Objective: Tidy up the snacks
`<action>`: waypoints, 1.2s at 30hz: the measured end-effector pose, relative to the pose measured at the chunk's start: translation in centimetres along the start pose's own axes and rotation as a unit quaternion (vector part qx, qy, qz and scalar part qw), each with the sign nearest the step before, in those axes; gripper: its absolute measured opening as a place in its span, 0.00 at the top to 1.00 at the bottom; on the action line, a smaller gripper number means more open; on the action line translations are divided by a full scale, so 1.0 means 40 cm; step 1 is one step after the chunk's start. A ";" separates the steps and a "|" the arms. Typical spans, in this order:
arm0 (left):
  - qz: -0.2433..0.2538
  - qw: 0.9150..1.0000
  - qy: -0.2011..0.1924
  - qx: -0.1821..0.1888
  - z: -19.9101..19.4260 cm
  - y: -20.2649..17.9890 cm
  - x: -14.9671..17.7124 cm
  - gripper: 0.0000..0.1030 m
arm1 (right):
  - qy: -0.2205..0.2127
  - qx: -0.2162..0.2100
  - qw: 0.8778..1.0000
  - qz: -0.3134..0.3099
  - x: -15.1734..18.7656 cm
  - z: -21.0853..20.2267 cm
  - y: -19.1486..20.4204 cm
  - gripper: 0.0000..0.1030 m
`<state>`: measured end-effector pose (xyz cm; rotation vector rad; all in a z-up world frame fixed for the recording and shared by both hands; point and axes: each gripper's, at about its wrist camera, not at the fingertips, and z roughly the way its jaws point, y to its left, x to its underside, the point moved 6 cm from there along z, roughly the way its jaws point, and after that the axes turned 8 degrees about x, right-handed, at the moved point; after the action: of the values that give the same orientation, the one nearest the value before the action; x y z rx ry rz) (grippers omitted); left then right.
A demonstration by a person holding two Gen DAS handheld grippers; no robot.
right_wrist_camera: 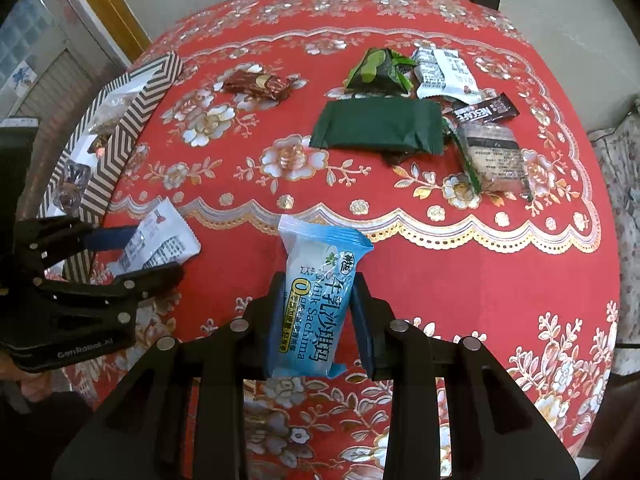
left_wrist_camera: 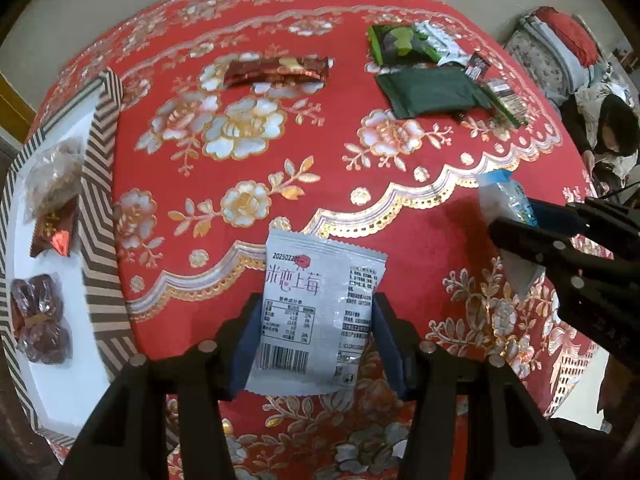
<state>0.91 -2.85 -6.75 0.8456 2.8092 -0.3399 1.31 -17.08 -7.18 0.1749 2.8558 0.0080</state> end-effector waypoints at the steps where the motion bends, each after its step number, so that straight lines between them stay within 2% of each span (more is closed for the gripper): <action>1: 0.003 1.000 -0.005 0.002 -0.011 0.001 -0.004 0.46 | -0.002 0.001 1.000 0.002 -0.003 -0.003 0.001 0.71; 8: 0.005 0.998 -0.064 -0.006 -0.126 0.051 -0.037 0.46 | -0.014 0.000 1.000 -0.004 -0.049 -0.016 0.061 0.71; 12: -0.021 0.994 -0.102 -0.022 -0.206 0.149 -0.038 0.46 | -0.031 -0.010 0.999 -0.014 -0.113 -0.036 0.131 0.71; 16: -0.057 0.991 -0.119 -0.037 -0.248 0.258 -0.006 0.46 | -0.048 -0.030 0.998 -0.037 -0.190 -0.054 0.246 0.71; 21: -0.110 0.984 -0.124 -0.057 -0.274 0.411 0.040 0.46 | -0.054 -0.077 0.994 -0.062 -0.265 -0.057 0.421 0.71; 24: -0.135 0.980 -0.126 -0.068 -0.281 0.507 0.056 0.46 | -0.055 -0.102 0.990 -0.082 -0.284 -0.062 0.523 0.71; 28: -0.143 0.980 -0.120 -0.074 -0.267 0.582 0.071 0.46 | -0.049 -0.110 0.986 -0.118 -0.279 -0.057 0.637 0.71; 36: -0.130 0.981 -0.103 -0.099 -0.245 0.686 0.013 0.46 | -0.005 -0.110 0.986 -0.123 -0.247 -0.001 0.698 0.71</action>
<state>14.78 22.35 -1.99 0.3792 2.7007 -0.1684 14.06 9.44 -3.81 -0.2221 2.8186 0.2704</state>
